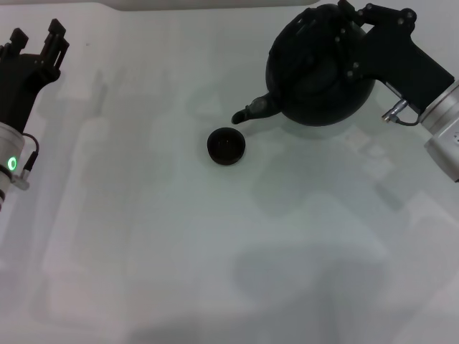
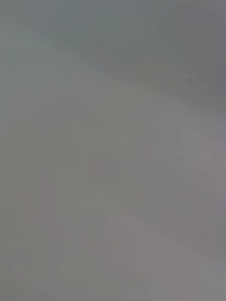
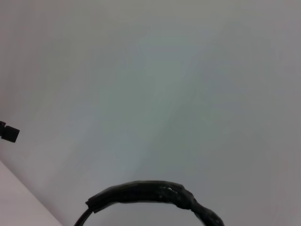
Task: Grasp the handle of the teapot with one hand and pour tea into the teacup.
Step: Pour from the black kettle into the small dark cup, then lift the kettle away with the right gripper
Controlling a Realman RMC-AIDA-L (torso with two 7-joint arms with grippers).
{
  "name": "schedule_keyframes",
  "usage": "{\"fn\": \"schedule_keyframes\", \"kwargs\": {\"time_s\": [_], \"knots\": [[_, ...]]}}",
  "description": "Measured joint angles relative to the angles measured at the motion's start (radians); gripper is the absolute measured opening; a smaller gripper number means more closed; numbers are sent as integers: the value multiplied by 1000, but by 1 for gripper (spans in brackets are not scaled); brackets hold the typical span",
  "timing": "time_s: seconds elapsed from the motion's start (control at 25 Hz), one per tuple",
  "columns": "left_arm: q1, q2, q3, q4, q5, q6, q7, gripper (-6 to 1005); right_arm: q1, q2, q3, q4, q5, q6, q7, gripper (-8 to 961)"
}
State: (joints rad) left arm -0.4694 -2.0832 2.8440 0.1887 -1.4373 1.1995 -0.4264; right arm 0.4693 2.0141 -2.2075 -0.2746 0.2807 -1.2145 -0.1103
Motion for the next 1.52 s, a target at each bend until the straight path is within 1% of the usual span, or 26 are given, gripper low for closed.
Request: {"fn": "schedule_keyframes", "kwargs": {"time_s": [1.52], "knots": [[5,0,0,1,0,-1,0,714,2,2,-17,-23,-2,16,-107,128]]}}
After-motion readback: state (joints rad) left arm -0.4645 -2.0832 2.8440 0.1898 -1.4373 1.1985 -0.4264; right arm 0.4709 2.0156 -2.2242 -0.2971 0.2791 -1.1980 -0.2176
